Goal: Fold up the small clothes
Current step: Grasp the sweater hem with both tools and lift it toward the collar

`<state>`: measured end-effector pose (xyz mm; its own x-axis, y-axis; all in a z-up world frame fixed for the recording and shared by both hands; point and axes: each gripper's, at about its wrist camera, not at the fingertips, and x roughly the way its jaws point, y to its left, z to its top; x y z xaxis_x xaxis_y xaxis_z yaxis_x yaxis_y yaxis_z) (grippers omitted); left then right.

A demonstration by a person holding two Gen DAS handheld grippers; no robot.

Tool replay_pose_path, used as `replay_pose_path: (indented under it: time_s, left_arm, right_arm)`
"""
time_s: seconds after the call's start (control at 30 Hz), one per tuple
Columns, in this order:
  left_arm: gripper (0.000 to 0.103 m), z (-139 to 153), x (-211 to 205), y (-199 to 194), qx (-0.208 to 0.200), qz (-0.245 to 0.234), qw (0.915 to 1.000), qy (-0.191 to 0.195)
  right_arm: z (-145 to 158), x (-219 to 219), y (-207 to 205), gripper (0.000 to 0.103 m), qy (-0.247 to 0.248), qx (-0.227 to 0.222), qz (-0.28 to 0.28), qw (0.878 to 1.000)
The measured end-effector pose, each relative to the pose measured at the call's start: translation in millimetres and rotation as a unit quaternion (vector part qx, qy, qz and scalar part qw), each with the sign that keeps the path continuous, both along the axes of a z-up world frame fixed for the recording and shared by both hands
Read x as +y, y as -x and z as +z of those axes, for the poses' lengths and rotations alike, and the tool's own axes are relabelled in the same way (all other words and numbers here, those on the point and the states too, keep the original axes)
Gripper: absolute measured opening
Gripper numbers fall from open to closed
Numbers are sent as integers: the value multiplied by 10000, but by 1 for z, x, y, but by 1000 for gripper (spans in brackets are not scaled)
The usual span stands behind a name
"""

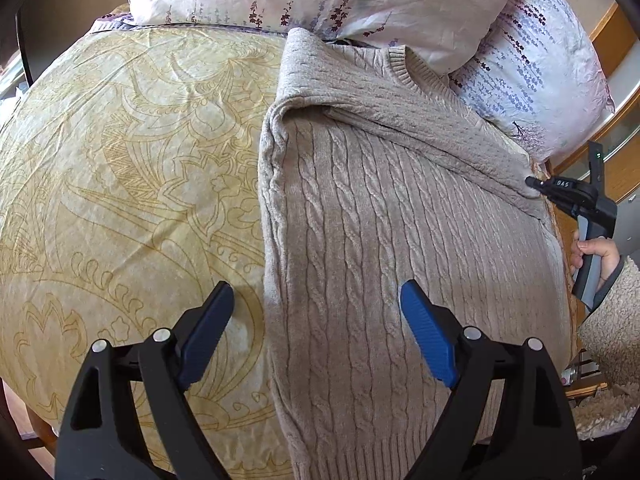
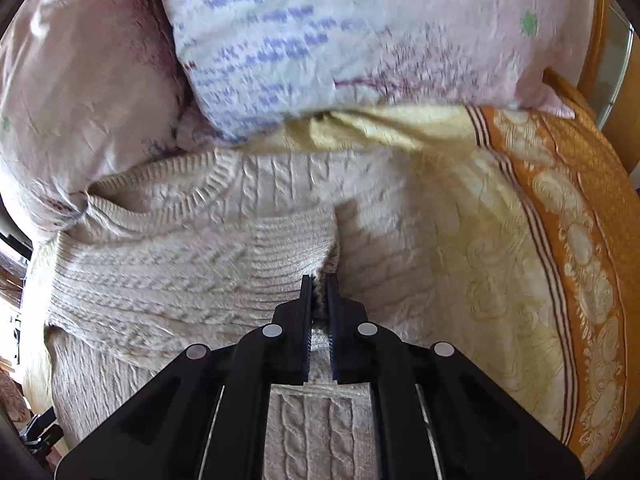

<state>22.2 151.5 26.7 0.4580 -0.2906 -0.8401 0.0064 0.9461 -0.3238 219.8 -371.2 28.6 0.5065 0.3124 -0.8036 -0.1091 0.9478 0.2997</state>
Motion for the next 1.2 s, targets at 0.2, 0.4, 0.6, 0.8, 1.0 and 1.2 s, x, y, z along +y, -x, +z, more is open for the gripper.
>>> replay_pose_path:
  time_s: [0.2,0.4,0.6,0.8,1.0,1.2]
  left_arm:
    - [83,2,2,8,30,-46,9997,243]
    - [72,3,12,12,89,-45,9970,762]
    - [63,0,20,12,281,-64,9892,1438]
    - [53,-7,14,20,600,-355,9776,1987]
    - [51,-16,7,39,823,-538,9637,2481]
    - [35,-22,2,53,1005,-574,9594,2571]
  right_arm:
    - [14,-29,18,47,-809,-83,-107,9966]
    - [0,-87,53,51,-1620,238,-236,9862]
    - [-37,-122,85,50,-2339,853,-300,9680]
    - [-54,-113,125,49,-3340,1214,433,9337]
    - [-67,-109,167,36,-3788,1509,828,9094]
    - [-67,-93,196,27,-3574,1850,1388,9048]
